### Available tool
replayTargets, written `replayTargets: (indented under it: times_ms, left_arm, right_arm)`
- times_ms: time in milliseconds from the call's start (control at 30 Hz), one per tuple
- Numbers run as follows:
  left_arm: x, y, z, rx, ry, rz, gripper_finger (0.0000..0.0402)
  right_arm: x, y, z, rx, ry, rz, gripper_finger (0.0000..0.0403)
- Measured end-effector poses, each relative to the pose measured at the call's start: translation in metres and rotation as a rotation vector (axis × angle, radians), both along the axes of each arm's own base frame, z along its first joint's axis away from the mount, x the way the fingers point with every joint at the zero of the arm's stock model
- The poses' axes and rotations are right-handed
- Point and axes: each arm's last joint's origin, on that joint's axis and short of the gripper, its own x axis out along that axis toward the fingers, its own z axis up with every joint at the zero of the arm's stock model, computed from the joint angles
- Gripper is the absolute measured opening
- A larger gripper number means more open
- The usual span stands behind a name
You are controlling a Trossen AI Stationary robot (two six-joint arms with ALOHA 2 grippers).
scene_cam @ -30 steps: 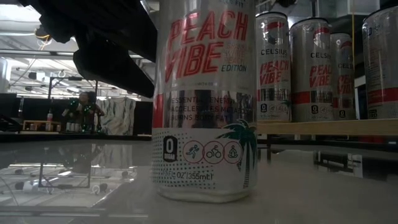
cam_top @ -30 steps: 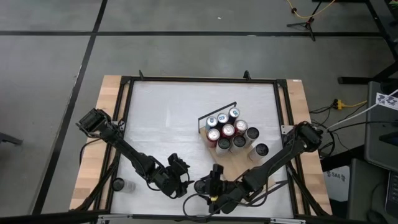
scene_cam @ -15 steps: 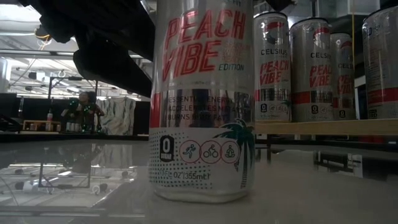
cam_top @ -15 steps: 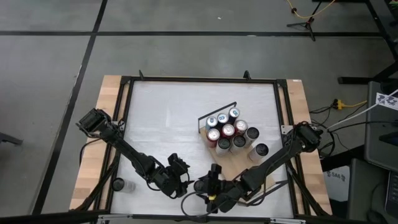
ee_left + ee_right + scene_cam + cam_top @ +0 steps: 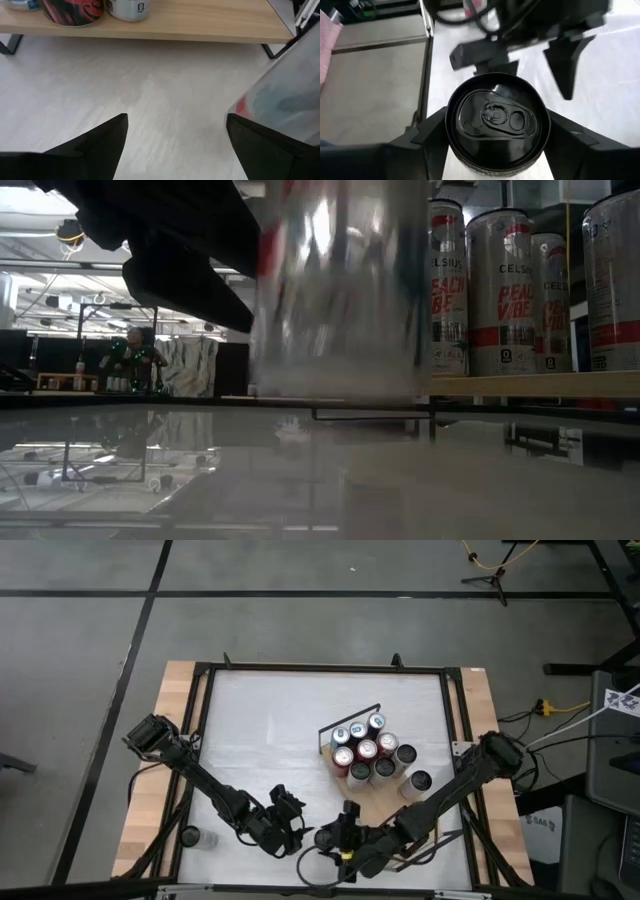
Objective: Place canned beverage on shelf
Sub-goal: Put the white pink soda can on the shelf aligned with the other white pink soda cans
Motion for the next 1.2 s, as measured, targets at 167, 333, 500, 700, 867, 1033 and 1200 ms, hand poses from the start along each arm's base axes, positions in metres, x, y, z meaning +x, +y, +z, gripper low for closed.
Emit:
replayTargets:
  times_ms: [167,333,500,700,867,1033,1200]
  left_arm:
    - [0.001,0.001,0.000,0.006,-0.004,0.010,0.0332]
    - [0.003,0.005,0.000,0.008,-0.005,0.024,0.0332]
    - [0.006,0.011,0.000,0.008,-0.005,0.042,0.0332]
    - [0.011,0.018,0.000,0.008,-0.005,0.065,0.0332]
    - [0.015,0.025,0.000,0.008,-0.005,0.089,0.0332]
    - [0.019,0.033,0.000,0.005,-0.007,0.116,0.0332]
    - [0.023,0.042,0.000,0.002,-0.007,0.147,0.0332]
  right_arm:
    - [-0.014,-0.010,0.024,0.007,0.019,0.021,0.0244]
    - [-0.033,-0.023,0.056,0.040,0.007,0.044,0.0246]
    - [-0.054,-0.038,0.083,0.054,0.012,0.066,0.0245]
    - [-0.081,-0.059,0.111,0.035,0.006,0.100,0.0245]
    - [-0.104,-0.075,0.122,-0.003,0.066,0.126,0.0245]
    - [-0.128,-0.085,0.127,-0.056,0.150,0.168,0.0244]
    - [-0.153,-0.087,0.129,-0.097,0.158,0.177,0.0244]
